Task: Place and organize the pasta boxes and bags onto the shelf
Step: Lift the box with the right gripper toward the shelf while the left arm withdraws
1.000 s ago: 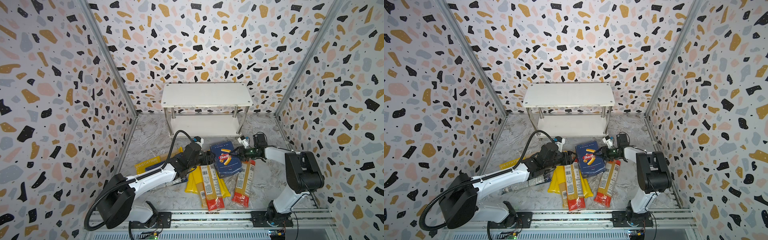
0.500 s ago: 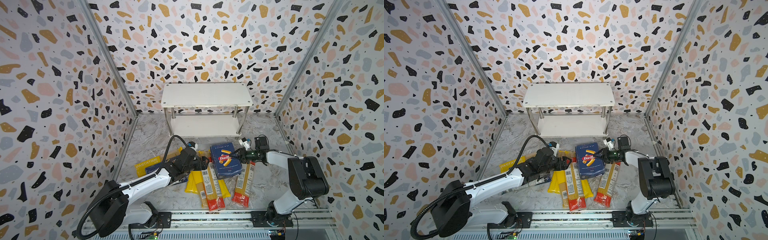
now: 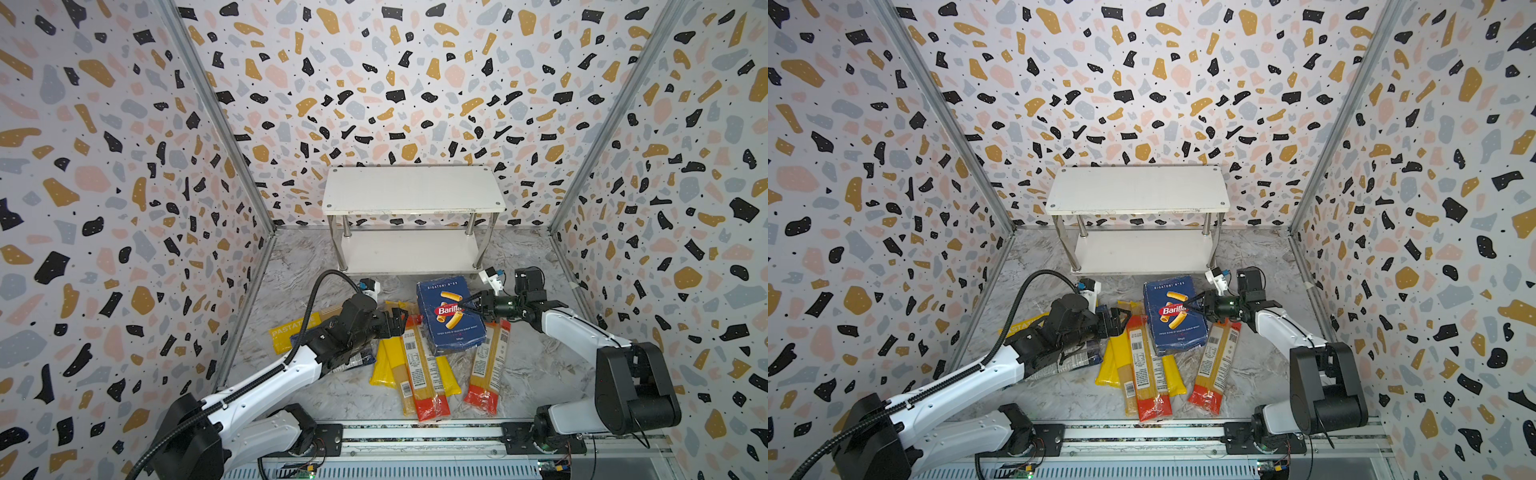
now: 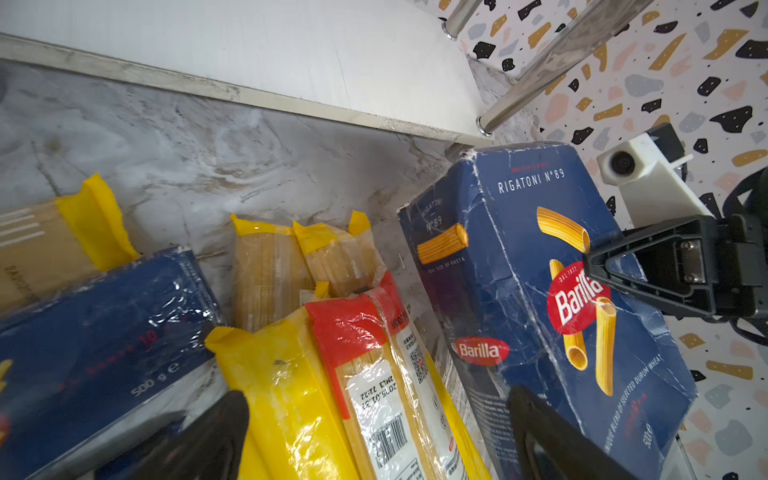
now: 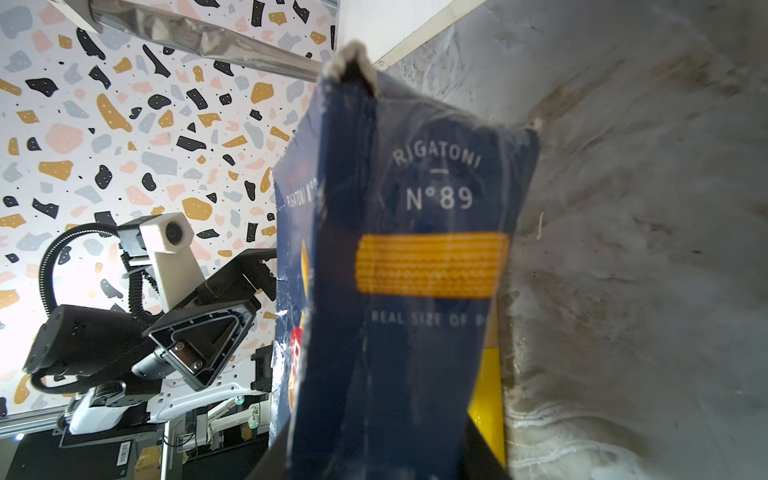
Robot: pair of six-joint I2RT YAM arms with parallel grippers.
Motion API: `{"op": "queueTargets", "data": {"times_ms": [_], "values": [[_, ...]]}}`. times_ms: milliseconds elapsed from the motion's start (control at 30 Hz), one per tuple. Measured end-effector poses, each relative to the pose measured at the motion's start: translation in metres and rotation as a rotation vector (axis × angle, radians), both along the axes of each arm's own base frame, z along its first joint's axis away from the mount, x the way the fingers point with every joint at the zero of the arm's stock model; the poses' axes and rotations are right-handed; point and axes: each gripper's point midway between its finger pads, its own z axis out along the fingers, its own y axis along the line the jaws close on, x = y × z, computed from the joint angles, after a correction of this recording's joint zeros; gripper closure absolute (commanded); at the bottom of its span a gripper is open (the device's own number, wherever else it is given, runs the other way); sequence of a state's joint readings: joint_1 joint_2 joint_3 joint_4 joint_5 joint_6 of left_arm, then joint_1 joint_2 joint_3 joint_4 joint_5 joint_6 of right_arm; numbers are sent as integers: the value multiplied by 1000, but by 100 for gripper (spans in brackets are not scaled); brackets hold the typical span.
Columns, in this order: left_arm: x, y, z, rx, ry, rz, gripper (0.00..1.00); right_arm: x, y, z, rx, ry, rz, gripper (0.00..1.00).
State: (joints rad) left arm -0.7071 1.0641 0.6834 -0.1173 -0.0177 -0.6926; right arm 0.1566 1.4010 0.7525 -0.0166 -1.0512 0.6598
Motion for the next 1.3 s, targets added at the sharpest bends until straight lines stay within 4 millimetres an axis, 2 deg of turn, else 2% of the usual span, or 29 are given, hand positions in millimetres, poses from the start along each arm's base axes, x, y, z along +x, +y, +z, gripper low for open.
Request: {"op": "queueTargets", "data": {"times_ms": [267, 533, 867, 1133, 1300], "values": [[-4, 23, 15, 58, -54, 50, 1, -9, -1, 27, 16, -28, -11, 85], [0, 42, 46, 124, -137, 103, 0, -12, -2, 79, 25, -122, -22, 85], [-2, 45, 41, 146, -120, 100, 0, -13, -4, 128, 48, -176, -46, 84], [-5, 43, 48, 130, -133, 80, 0, -4, -3, 189, 78, -280, -62, 85], [-6, 39, 45, 138, -130, 51, 0, 7, -2, 217, 91, -329, -66, 85]]}}
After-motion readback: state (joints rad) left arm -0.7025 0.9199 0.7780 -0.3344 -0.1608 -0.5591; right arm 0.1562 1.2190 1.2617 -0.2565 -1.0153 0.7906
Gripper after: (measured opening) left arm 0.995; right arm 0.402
